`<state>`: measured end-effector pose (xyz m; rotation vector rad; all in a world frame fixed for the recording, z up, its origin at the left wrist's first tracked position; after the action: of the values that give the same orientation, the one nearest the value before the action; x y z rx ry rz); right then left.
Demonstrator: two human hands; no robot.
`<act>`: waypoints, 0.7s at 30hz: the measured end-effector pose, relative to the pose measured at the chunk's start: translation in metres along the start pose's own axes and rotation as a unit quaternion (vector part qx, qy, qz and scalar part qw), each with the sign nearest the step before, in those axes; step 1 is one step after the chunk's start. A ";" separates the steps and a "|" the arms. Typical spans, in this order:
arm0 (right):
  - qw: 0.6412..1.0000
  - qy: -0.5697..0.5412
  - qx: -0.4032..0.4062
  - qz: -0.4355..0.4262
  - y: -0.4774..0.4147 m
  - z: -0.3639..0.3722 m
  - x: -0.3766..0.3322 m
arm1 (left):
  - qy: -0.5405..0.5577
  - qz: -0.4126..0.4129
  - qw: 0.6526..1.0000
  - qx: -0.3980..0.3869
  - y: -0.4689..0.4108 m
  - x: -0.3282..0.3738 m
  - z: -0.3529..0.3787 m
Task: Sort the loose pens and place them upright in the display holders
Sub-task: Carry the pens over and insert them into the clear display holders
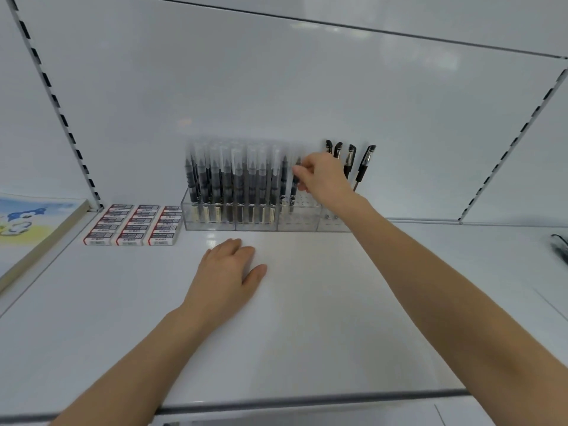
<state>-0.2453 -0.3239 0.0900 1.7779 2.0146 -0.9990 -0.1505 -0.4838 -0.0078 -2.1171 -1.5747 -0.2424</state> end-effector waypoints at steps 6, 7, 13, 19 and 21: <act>0.999 0.020 0.030 -0.016 0.040 -0.026 0.022 | -0.020 0.073 0.997 -0.035 0.004 0.025 -0.008; 0.999 0.037 0.030 -0.009 0.050 -0.035 0.032 | -0.031 0.101 0.994 -0.038 0.006 0.035 -0.009; 0.989 0.108 0.031 0.098 0.124 -0.088 0.122 | -0.033 0.205 0.976 -0.065 0.020 0.092 0.005; 0.968 0.145 0.063 0.193 0.195 -0.167 0.202 | -0.021 0.252 0.961 -0.114 0.029 0.177 0.047; 0.963 0.152 0.076 0.209 0.217 -0.200 0.227 | 0.004 0.250 0.963 -0.097 0.029 0.211 0.063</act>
<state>-0.0393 -0.0200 0.0269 2.4332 1.6313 -0.8003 -0.0652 -0.2801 0.0184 -2.5775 -0.9934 -0.2357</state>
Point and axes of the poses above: each hand's wrist, its own y-axis away from the middle knuckle, its own z-axis out of the palm, x = y × z, the point moved 5 cm from there along -y, towards the middle knuckle, and after that the axes turned 1 degree about z, right-handed, at the moved point
